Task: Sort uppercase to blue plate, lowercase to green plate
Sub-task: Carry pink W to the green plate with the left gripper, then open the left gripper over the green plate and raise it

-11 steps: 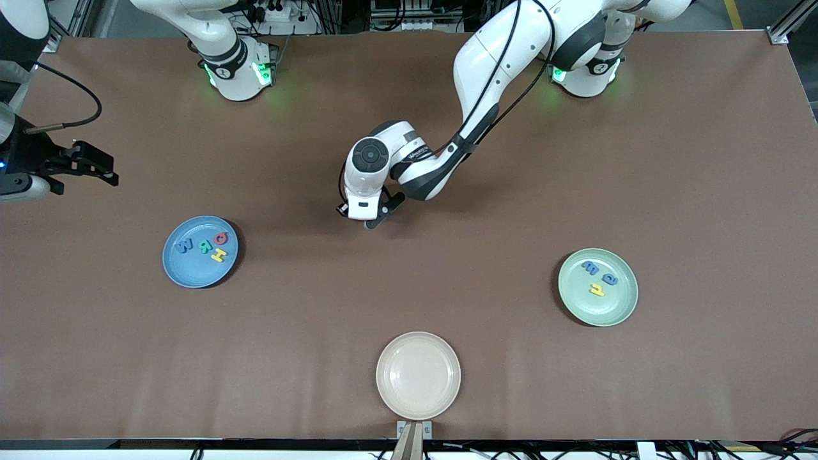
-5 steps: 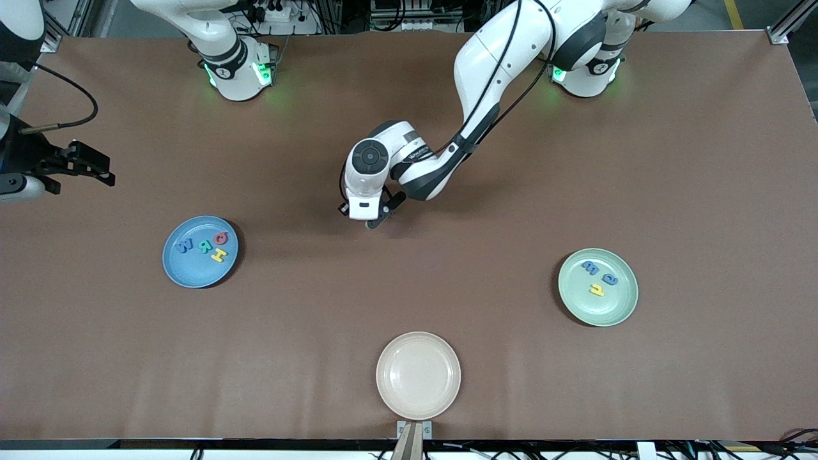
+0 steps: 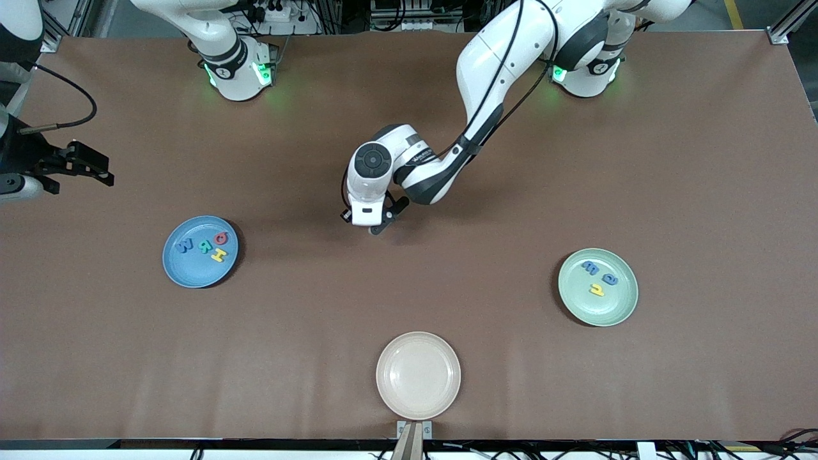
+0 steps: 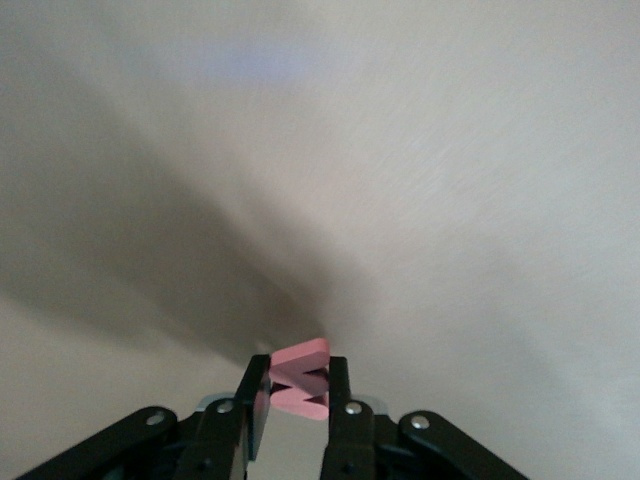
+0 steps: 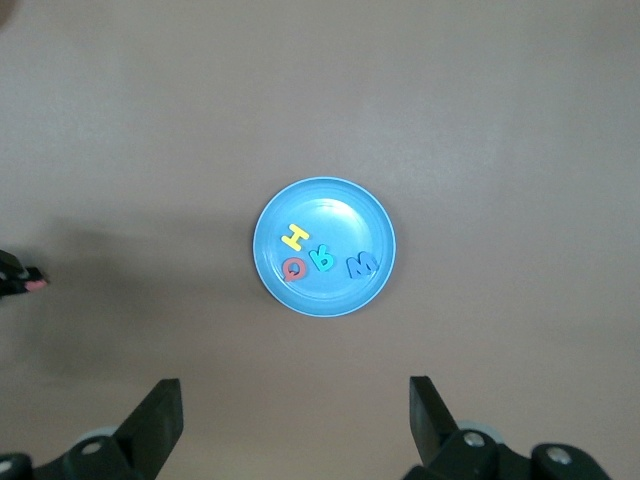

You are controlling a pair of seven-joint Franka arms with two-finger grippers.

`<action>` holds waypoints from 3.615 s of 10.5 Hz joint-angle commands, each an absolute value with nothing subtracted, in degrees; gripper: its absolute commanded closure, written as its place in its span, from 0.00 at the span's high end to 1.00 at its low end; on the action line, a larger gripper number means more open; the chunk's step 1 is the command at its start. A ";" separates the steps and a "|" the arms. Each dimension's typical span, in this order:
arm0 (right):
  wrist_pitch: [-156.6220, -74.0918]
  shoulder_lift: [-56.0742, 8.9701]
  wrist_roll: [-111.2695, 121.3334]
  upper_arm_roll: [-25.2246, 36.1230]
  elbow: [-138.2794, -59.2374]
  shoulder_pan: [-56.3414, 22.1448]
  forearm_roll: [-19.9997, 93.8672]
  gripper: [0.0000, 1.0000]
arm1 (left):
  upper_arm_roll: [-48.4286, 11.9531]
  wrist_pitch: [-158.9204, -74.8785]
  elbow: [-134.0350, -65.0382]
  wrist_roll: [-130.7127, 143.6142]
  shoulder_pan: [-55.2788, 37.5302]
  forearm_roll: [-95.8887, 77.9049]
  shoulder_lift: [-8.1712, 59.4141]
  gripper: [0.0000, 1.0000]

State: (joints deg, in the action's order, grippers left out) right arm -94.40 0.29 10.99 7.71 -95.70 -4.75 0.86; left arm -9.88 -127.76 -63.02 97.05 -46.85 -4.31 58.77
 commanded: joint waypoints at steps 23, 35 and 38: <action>-92.02 0.79 8.53 7.56 -95.10 -3.95 1.67 1.00 | -3.34 -102.91 -73.48 18.10 -6.24 7.38 44.12 0.82; -92.29 0.79 8.26 7.56 -94.75 -3.52 1.76 1.00 | -4.22 -90.44 -73.30 12.57 -6.24 0.02 18.92 1.00; -92.29 0.70 8.35 7.56 -94.83 -3.78 1.76 1.00 | -3.96 -87.37 -73.30 12.74 -6.24 0.61 13.55 1.00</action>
State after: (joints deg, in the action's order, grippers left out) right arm -92.37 0.34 9.06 7.86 -94.95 -4.13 0.94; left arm -4.23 -88.56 -71.30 13.63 -6.40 1.48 17.43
